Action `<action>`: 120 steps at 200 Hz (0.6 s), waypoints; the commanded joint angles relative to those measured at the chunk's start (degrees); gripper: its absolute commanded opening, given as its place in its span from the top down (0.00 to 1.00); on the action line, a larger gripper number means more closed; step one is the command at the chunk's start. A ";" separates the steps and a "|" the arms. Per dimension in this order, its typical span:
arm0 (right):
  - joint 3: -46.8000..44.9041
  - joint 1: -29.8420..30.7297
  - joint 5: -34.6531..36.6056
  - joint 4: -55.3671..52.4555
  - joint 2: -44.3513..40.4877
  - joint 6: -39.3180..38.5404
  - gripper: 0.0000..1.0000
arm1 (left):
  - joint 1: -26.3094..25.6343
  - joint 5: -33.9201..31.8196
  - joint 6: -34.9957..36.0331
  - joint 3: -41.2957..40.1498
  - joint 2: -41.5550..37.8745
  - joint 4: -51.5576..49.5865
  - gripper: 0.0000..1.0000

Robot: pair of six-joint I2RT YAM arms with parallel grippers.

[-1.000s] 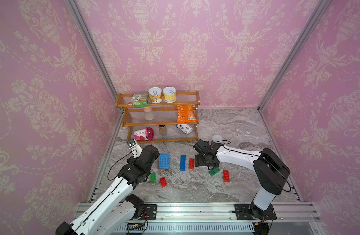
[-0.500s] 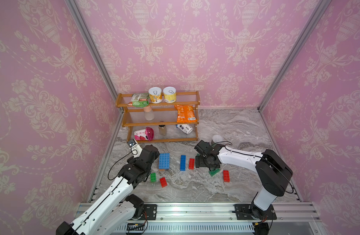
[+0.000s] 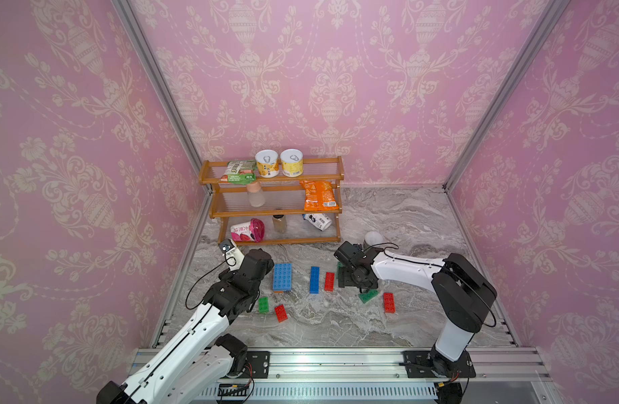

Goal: Assemble a rectangle with lego
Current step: Pick up the lego brick from the center of the board.

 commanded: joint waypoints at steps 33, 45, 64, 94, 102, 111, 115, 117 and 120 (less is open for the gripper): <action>-0.71 -0.58 1.02 -0.97 -0.14 2.32 0.15 | 0.69 1.92 0.38 -0.73 0.79 0.29 0.01; -1.57 -0.53 0.91 -1.17 -0.65 3.08 0.15 | 0.69 2.01 0.41 -0.74 0.78 0.29 0.01; -2.94 -0.53 0.57 -1.29 -1.69 4.04 0.18 | 0.81 2.06 0.41 -0.69 0.72 0.28 0.01; -4.75 -0.54 0.62 -1.72 -3.05 4.89 0.29 | 0.81 2.14 0.40 -0.69 0.73 0.34 0.01; -5.13 -0.56 0.61 -1.83 -3.33 4.90 0.30 | 0.88 2.21 0.36 -0.63 0.79 0.37 0.01; -5.60 -0.55 0.53 -1.67 -3.69 4.73 0.35 | 0.89 2.23 0.33 -0.67 0.76 0.37 0.01; -5.79 -0.53 0.47 -1.53 -3.89 4.67 0.37 | 0.87 2.24 0.25 -0.65 0.72 0.29 0.01; -5.90 -0.53 0.37 -1.49 -3.93 4.49 0.37 | 0.87 2.24 0.30 -0.65 0.70 0.32 0.01; -6.02 -0.53 0.29 -1.28 -4.08 4.47 0.38 | 0.87 2.24 0.24 -0.64 0.77 0.38 0.01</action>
